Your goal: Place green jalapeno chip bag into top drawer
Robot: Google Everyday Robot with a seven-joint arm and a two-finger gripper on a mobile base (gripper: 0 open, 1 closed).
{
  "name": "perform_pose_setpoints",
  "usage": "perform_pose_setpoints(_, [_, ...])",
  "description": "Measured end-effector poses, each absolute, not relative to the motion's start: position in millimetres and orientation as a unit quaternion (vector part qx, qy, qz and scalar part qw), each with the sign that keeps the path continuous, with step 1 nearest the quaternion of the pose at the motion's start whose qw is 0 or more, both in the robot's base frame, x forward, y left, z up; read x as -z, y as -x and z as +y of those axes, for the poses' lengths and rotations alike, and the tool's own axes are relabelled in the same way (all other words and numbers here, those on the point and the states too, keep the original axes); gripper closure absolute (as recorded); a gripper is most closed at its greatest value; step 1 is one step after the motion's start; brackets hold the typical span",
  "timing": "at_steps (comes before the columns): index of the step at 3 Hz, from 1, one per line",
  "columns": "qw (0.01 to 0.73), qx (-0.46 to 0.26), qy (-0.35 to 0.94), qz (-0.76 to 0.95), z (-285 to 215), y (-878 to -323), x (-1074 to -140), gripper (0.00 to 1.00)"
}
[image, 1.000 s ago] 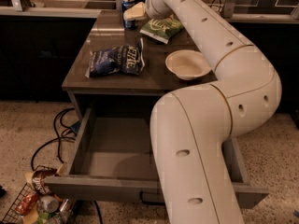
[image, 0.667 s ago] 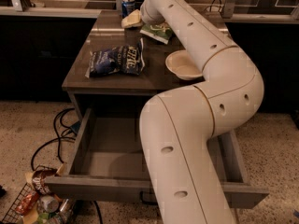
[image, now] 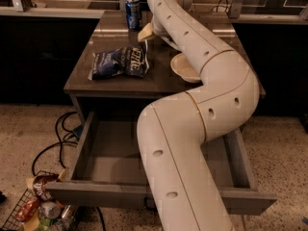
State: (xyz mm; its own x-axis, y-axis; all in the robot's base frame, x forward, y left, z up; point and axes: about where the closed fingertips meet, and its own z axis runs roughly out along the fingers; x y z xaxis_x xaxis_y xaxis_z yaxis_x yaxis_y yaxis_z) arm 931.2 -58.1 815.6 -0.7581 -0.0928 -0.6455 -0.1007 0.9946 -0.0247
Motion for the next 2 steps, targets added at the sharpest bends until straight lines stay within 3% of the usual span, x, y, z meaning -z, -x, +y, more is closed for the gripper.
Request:
perform_pose_setpoints(1, [0.337, 0.005, 0.046, 0.940, -64.4, -930.9, -808.3, 0.11])
perform_pose_setpoints(2, [0.335, 0.005, 0.046, 0.941, -64.3, -930.9, -806.8, 0.42])
